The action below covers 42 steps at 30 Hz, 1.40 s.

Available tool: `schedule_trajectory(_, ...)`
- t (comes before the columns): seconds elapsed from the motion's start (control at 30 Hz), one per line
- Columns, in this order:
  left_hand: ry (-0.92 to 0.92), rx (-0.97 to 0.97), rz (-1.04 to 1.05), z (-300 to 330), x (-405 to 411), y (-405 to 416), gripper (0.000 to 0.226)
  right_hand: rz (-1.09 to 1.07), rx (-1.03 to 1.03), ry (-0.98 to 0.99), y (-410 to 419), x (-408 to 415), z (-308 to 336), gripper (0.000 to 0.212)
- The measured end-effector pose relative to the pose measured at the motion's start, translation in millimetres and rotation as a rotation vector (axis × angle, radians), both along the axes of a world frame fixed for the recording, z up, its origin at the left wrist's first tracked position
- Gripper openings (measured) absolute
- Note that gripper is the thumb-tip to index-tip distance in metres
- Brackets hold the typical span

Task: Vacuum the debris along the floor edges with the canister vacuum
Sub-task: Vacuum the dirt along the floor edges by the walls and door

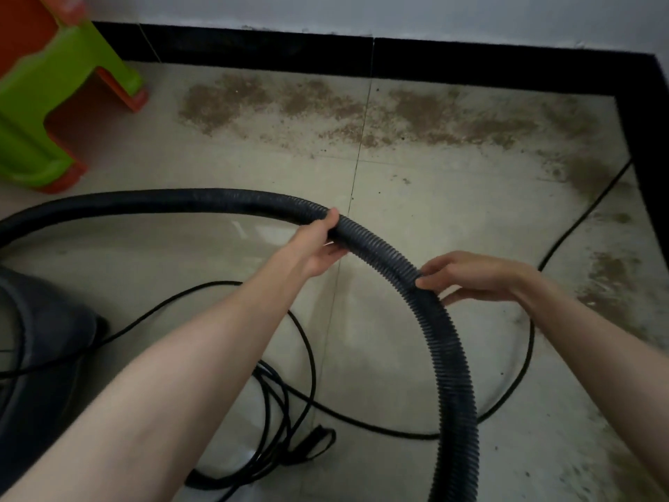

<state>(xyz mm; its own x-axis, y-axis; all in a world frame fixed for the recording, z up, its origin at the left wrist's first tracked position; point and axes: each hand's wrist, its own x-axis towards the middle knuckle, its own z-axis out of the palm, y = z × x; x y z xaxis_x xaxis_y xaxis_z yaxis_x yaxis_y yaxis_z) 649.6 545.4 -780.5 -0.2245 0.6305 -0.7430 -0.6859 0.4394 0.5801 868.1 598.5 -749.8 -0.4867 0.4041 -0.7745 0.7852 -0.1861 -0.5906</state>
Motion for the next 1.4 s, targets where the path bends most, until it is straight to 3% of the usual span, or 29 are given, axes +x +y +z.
schedule_trajectory(0.17, 0.056, -0.036, -0.142, -15.7, 39.0, -19.1, 0.011, -0.216, 0.202, 0.104, 11.2, -26.0, -8.7, 0.038)
schedule_trajectory(0.33, 0.098, -0.034, -0.324, -18.6, 39.7, -40.9, 0.002, 0.08, 0.375, 0.131, 11.3, -107.5, -6.4, 0.046)
schedule_trajectory(0.53, 0.045, 0.001, -0.385, -35.5, 44.8, -57.9, 0.033, 0.399, 0.367, 0.063, -0.3, -181.7, -22.7, 0.047)
schedule_trajectory(0.67, 0.129, -0.014, -0.543, -38.5, 8.3, -77.2, 0.016, 0.394, 0.409, 0.042, 3.0, -190.2, -34.2, 0.037)
schedule_trajectory(0.73, 0.202, -0.06, -0.45, -39.9, -19.3, -85.0, 0.016, 0.287, 0.4, 0.068, 9.8, -181.0, -33.0, 0.035)
schedule_trajectory(0.83, 0.153, -0.026, 0.035, -39.9, -66.4, -85.2, 0.022, 0.204, 0.405, 0.105, 13.0, -172.1, -26.5, 0.031)
schedule_trajectory(0.9, 0.064, 0.043, 0.326, -33.6, -98.2, -77.1, 0.049, 0.174, 0.456, 0.118, 12.1, -173.5, -20.8, 0.028)
schedule_trajectory(0.97, 0.02, 0.114, 0.453, -22.0, -125.0, -61.9, 0.066, 0.128, 0.489, 0.14, 11.4, -174.2, -13.1, 0.029)
schedule_trajectory(1.07, -0.028, 0.227, 0.541, -5.7, -145.0, -24.6, 0.059, 0.105, 0.555, 0.152, 11.5, -166.3, 0.1, 0.027)
schedule_trajectory(1.17, 0.002, 0.213, 0.601, 9.2, -146.0, 2.3, 0.054, 0.065, 0.593, 0.172, 13.0, -153.1, 10.0, 0.023)
schedule_trajectory(1.27, 0.049, 0.241, 0.464, 26.4, -136.4, 19.2, 0.054, 0.014, 0.579, 0.166, 16.3, -131.2, 12.3, 0.022)
schedule_trajectory(1.4, 0.123, 0.305, 0.223, 59.6, -92.0, 48.3, 0.041, -0.145, 0.392, 0.165, 24.9, -91.5, 14.1, 0.024)
